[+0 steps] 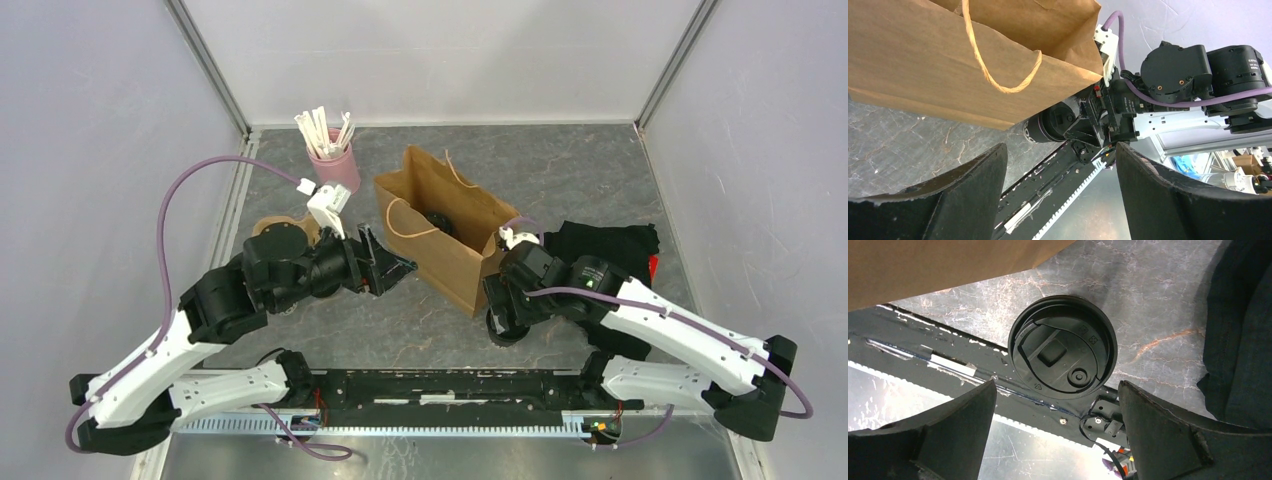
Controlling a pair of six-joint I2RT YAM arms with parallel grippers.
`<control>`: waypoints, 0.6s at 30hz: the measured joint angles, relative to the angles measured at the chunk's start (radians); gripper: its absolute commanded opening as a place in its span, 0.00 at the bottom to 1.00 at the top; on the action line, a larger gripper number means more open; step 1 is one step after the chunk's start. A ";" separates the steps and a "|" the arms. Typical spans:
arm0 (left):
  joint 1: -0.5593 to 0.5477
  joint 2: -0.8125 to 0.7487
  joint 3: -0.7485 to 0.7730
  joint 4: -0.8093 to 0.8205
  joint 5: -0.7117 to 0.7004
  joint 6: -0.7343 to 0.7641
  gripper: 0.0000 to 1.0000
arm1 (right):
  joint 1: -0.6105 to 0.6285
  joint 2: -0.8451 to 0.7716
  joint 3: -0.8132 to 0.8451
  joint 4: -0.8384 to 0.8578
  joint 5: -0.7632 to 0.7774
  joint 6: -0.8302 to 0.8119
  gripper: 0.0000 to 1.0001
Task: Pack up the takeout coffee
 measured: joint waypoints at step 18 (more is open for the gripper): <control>0.000 -0.008 0.004 -0.014 -0.016 0.007 0.85 | 0.027 0.016 -0.054 0.032 0.059 0.043 0.90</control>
